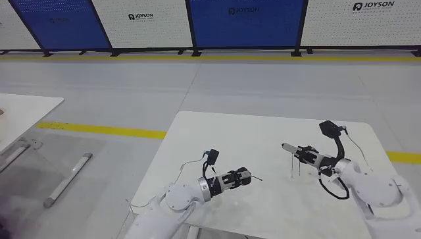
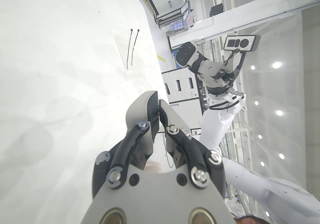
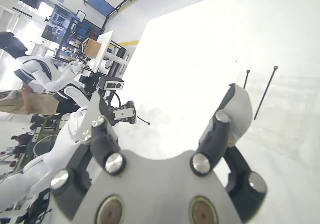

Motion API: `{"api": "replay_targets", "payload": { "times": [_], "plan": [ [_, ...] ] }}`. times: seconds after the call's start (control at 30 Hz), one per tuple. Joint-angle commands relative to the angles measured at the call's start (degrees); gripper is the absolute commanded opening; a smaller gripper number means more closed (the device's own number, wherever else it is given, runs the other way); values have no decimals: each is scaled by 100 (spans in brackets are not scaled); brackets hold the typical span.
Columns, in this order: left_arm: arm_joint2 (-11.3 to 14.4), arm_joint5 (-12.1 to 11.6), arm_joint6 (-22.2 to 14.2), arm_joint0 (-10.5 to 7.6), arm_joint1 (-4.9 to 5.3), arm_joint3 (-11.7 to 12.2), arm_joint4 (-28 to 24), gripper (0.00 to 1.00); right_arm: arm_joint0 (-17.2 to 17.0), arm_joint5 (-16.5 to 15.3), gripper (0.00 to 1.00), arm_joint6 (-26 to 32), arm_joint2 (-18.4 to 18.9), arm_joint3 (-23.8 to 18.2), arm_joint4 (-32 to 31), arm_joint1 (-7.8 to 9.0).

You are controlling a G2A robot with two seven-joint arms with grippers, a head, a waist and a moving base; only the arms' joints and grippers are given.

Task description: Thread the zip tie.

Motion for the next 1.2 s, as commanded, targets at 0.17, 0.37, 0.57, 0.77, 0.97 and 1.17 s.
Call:
{"api": "replay_targets", "payload": {
  "times": [0.17, 0.37, 0.57, 0.77, 0.97, 1.17],
  "plan": [
    [0, 0, 0, 0, 0, 0, 0, 0, -62, -30, 100, -107, -56, -105, -365, 13],
    [0, 0, 0, 0, 0, 0, 0, 0, 76, 72, 100, 573, -122, -445, -1380, 95],
    [0, 0, 0, 0, 0, 0, 0, 0, 621, 693, 100, 1401, -524, -148, -2066, 65],
    [0, 0, 0, 0, 0, 0, 0, 0, 1231, 762, 100, 1513, -1048, 620, -2131, -75],
    [0, 0, 0, 0, 0, 0, 0, 0, 1231, 762, 100, 1513, -1048, 620, -2131, -75],
    [0, 0, 0, 0, 0, 0, 0, 0, 1231, 762, 100, 1513, -1048, 620, -2131, -75]
  ]
}}
